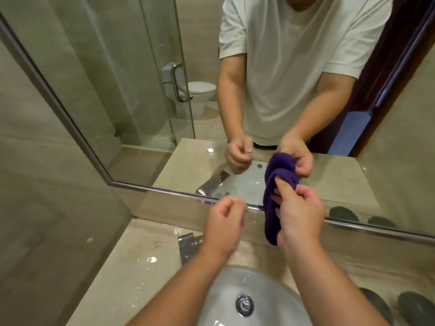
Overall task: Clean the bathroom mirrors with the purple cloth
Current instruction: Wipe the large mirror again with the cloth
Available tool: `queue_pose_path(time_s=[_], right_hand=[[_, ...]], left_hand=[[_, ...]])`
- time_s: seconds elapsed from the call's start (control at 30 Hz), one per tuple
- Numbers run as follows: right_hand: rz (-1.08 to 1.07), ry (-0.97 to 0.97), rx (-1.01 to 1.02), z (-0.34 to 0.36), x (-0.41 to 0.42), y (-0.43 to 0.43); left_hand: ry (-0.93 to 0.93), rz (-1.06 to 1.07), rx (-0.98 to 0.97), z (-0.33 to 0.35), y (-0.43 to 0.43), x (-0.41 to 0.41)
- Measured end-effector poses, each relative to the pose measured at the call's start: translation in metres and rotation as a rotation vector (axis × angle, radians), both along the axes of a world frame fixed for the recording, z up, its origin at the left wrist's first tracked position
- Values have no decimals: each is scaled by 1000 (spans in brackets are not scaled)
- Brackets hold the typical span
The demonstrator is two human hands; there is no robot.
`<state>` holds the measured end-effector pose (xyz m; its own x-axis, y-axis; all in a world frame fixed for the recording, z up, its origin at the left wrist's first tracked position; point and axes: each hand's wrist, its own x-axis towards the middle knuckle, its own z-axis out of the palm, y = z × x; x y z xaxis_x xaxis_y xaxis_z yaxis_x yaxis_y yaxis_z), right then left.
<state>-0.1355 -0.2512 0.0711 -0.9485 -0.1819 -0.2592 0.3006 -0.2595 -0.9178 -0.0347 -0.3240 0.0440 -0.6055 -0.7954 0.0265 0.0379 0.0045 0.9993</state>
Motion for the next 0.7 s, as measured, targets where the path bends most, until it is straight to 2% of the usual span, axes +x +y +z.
queue_pose_path(time_s=[0.07, 0.13, 0.2, 0.27, 0.33, 0.4, 0.5, 0.57, 0.63, 0.7], right_hand=[[62, 106, 15, 7, 8, -3], [109, 174, 8, 18, 17, -12], [124, 187, -55, 30, 26, -23], [119, 204, -106, 45, 31, -34], [122, 272, -144, 57, 34, -45], [122, 384, -172, 64, 38, -51], [83, 704, -29, 56, 40, -52], [-10, 908, 137, 40, 32, -50], [-94, 972, 221, 17, 24, -47], [-119, 935, 282, -14, 22, -39]], left_hand=[[-65, -209, 13, -7, 19, 0], [-93, -325, -54, -10, 24, -1], [-84, -253, -71, -6, 18, -3], [-6, -94, 24, 6, 3, -6], [62, 50, 132, 23, -21, -11], [100, 189, 102, 44, -48, -15], [150, 311, -90, 68, -83, -18], [149, 264, -146, 68, -96, -18], [107, 174, -72, 54, -102, -19], [13, 83, 27, 27, -101, -22]])
